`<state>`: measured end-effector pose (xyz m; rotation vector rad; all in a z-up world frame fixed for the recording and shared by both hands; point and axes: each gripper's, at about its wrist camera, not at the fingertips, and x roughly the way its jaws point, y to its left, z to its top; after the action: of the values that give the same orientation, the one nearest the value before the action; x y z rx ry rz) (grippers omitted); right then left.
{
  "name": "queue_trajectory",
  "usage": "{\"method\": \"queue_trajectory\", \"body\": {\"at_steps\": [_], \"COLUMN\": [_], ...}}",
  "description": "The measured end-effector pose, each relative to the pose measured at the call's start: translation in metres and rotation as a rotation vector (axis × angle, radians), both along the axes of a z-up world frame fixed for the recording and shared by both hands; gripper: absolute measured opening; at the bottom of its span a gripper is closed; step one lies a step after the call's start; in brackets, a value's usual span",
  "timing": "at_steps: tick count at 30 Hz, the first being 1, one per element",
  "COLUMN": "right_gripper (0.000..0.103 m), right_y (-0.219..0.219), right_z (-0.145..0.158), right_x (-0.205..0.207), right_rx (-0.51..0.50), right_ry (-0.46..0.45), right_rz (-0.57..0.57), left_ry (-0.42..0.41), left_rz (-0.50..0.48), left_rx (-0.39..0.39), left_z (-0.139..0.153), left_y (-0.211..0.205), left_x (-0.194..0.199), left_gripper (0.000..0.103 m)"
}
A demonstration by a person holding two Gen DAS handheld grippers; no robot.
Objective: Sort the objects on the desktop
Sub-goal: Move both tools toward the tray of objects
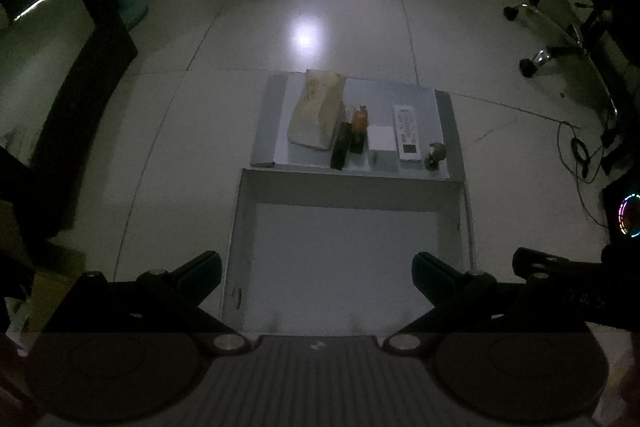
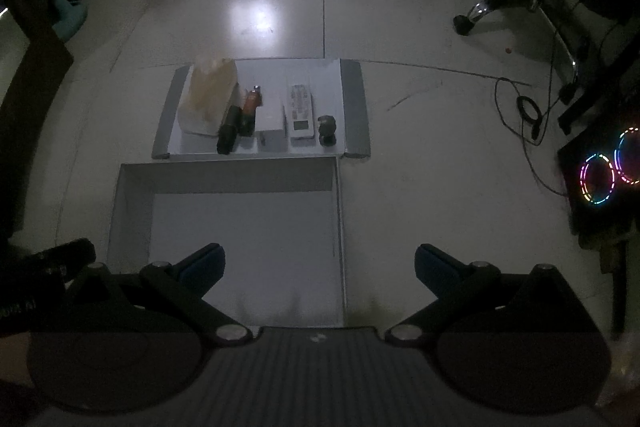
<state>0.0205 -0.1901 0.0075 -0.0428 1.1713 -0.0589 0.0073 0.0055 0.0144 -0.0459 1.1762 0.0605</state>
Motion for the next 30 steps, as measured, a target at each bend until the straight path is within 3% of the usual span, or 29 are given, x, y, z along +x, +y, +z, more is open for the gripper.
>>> {"method": "queue_trajectory", "body": {"at_steps": [9,20,23,30], "right_gripper": [0.103,0.103,0.103,0.103], "right_y": [0.004,0.003,0.001,-0.011], "right_z": [0.017,0.052,0.060,0.076], "right_x": [0.005,-0.001,0.002,0.026], "right_rx": [-0.014,0.011,0.027,0.034], "right_ry": [-0.051,-0.076,-0.072,-0.082], "right_rz": [-0.004,-0.025,-0.035,-0.029], "left_ry": [-0.063,-0.057,-0.055,-0.077], "left_rz": [-0.002,-0.003,0.006,-0.046], "left_rx": [0.026,0.059,0.039,0.088], "left_z": [0.019,0.031,0.036,0.042], "left_y": [-0.005,-0.007,-0.004,-0.006], "left_x": [0.001,-0.001,0.002,0.028], "left_gripper": [0.103,0.103,0.103,0.103]}}
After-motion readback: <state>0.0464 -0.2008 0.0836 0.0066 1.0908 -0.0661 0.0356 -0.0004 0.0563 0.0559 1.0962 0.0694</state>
